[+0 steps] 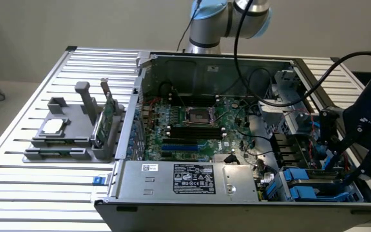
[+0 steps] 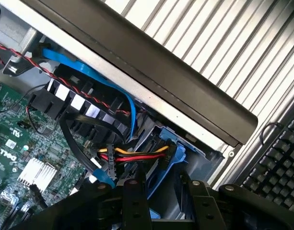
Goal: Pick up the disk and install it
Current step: 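Insert the first disk wire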
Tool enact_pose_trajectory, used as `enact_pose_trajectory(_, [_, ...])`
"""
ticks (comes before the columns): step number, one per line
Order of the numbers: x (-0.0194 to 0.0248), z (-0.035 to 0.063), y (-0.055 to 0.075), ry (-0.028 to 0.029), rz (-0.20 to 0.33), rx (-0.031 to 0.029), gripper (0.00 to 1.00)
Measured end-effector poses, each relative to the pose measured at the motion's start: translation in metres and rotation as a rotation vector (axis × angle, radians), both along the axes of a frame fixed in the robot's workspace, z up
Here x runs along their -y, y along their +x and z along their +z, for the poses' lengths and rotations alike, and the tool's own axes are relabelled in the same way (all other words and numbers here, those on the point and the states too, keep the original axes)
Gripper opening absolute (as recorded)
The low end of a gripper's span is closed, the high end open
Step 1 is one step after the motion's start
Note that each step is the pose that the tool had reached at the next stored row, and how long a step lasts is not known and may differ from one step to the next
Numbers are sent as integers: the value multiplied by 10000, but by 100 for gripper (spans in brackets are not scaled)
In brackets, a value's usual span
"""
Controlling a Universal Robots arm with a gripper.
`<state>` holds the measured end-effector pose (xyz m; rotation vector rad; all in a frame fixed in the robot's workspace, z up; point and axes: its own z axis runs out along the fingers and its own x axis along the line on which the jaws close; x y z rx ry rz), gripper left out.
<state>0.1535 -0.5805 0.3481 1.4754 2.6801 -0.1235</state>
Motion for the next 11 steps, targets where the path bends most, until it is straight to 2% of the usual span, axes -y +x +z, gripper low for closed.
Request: enact_pose_trajectory(11, [1, -1, 1, 77, -980, 0, 37])
